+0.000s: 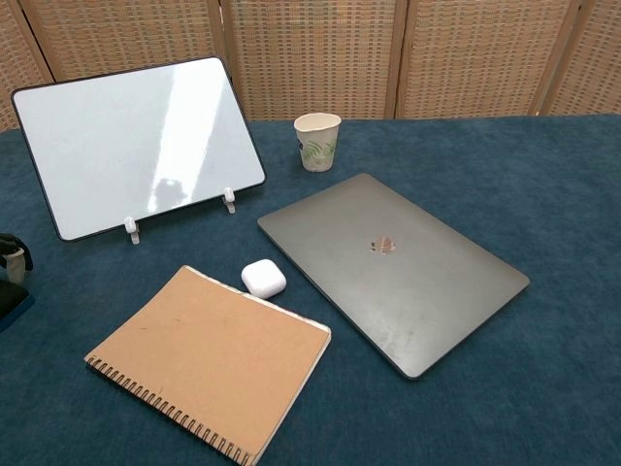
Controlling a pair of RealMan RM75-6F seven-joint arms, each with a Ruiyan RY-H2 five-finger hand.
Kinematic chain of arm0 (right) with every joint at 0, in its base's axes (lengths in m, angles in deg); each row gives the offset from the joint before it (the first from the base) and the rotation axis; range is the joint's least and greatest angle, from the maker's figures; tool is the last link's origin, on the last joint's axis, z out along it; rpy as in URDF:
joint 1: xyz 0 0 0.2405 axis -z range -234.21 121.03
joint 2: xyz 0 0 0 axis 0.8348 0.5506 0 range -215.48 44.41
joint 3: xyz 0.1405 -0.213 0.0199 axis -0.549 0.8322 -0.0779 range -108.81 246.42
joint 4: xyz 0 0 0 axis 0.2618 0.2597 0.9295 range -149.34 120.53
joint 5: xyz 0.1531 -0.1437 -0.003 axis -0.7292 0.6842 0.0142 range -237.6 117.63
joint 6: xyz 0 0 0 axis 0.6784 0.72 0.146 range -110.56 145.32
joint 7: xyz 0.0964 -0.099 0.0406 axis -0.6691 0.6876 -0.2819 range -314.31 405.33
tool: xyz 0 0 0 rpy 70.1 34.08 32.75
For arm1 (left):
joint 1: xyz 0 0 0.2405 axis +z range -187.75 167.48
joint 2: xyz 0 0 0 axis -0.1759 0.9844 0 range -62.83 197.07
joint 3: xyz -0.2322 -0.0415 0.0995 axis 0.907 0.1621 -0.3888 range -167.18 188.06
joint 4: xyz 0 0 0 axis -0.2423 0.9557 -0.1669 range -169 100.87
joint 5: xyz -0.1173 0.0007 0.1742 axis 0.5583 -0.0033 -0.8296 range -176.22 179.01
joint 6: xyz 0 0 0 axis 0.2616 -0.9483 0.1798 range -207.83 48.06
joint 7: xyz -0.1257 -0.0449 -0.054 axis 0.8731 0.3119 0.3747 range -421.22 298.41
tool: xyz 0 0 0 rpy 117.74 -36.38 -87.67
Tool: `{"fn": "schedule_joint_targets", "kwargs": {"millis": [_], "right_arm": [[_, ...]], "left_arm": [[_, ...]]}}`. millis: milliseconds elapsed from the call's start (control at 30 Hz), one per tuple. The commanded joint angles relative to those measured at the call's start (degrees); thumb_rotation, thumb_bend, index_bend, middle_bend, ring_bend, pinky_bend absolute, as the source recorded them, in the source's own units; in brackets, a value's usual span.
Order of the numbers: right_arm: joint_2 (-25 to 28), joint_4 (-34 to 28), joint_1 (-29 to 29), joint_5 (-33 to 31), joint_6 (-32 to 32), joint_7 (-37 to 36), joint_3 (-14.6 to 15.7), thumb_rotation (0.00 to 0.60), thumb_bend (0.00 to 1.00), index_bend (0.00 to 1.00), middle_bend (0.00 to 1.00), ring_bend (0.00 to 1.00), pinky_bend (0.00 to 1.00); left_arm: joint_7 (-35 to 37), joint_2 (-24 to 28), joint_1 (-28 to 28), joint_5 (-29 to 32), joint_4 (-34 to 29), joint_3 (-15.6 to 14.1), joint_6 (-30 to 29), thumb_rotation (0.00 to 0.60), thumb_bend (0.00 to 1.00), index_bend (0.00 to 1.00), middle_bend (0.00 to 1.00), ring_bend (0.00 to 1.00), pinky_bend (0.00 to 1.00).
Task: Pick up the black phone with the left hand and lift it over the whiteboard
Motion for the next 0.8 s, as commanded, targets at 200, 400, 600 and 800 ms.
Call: {"fn": "schedule_joint_targets", "kwargs": {"millis": [200, 400, 600, 800], "right_arm": [[0.2, -0.1, 0.0, 0.0, 0.0, -0.5, 0.0, 0.600, 0.00, 0.00, 0.00, 0.00, 0.00], [0.4, -0.1, 0.0, 0.0, -0.2, -1.0, 0.1, 0.600, 0.00, 0.00, 0.00, 0.00, 0.00], [0.5, -0.3, -0.1, 0.0, -0.6, -1.1, 0.2, 0.600, 0.00, 0.00, 0.00, 0.00, 0.00], [0.9, 0.1, -0.3, -0.7, -1.2, -2.6, -0.1, 0.600, 0.00, 0.00, 0.00, 0.00, 0.00]], "left_arm": [[-1.4, -0.8, 1.0, -1.1, 1.2, 0.5, -6.3, 0.600, 0.25, 0.64, 0.46, 0.44, 0.53], [-8.4, 1.0, 0.3, -3.7, -0.7, 2.5, -15.4, 0.600, 0.21, 0.64, 0.46, 0.44, 0.53], [-27.4, 3.8, -5.5, -4.4, -8.9, 9.3, -19.4, 0.600, 0.20, 0.65, 0.46, 0.44, 0.53], [-47.9, 3.0, -13.3, 1.7, -15.0, 16.8, -8.9, 0.600, 0.20, 0.66, 0.46, 0.44, 0.53]]}}
